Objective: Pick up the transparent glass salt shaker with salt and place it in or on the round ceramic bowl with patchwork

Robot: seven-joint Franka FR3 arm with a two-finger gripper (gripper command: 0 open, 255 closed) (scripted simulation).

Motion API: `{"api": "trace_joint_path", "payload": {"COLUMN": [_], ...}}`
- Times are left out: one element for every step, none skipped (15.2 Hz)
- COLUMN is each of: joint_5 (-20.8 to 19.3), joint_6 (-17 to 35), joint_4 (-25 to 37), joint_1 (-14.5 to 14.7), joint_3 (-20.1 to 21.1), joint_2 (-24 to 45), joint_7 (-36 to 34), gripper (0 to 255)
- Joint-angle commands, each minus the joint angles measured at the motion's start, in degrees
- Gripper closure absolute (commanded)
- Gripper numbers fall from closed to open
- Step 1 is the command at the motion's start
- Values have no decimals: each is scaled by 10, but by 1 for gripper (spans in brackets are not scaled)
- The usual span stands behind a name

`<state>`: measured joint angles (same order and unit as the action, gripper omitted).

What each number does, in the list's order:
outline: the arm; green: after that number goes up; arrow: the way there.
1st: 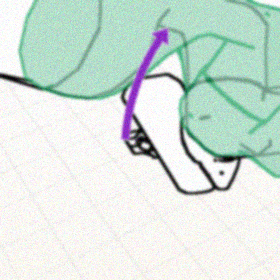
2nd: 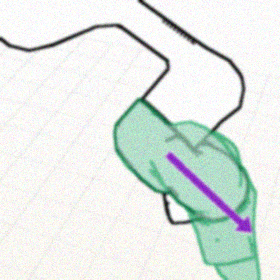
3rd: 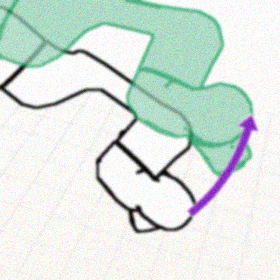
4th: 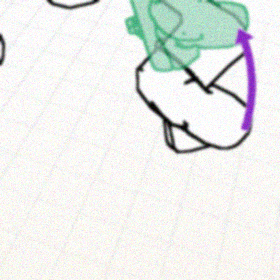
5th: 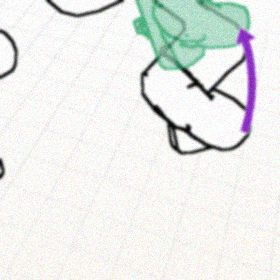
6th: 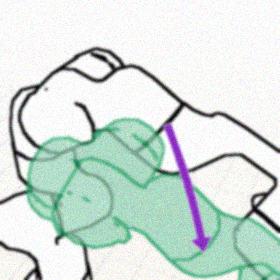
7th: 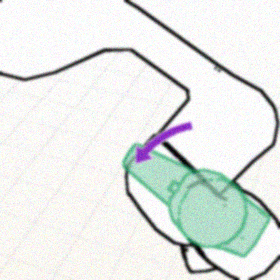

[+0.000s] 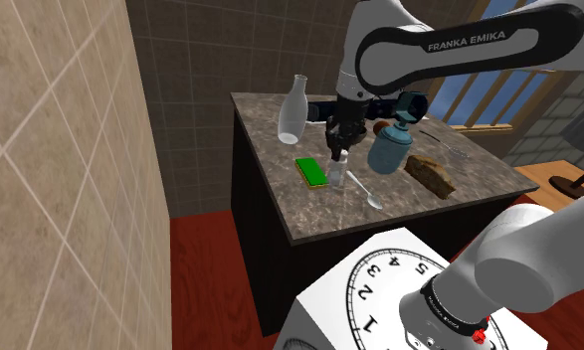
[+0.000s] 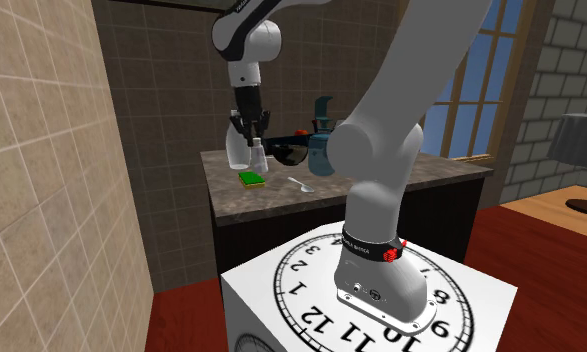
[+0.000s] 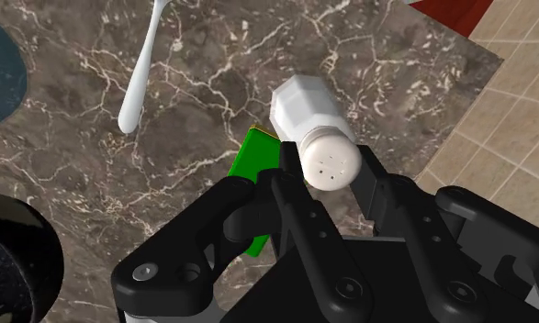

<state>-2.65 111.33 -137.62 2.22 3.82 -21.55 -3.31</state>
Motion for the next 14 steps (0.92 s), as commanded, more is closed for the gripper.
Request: {"api": "trace_joint_path", "payload": {"joint_5": [0,0,0,1,1,1,1,1,1,1,1,2,2,2], "joint_6": [-16,-24,-32,-40,-48,-56,-64,-72,-80,-87,-95,-103,-111,-119], "joint_4": [12,18,24,30,36,43,50,56,63,70,77,84,91,99], "joint_1": [0,0,0,0,0,0,0,0,0,0,0,0,0,0], "joint_3": [-1,-1,-1,-1,-1,-1,-2,-2,-2,-2,-2,-2,-2,-2], "joint_2": [-4,-6,-8,-10,-11,-13,-14,-15,-16,-17,-18,-19,-19,-20], "joint_7": [2,3,3,4,4,5,5,6,6,7,7,7,8,8], "gripper": [255,255,255,255,255,255,255,255,255,255,255,255,255,255]}}
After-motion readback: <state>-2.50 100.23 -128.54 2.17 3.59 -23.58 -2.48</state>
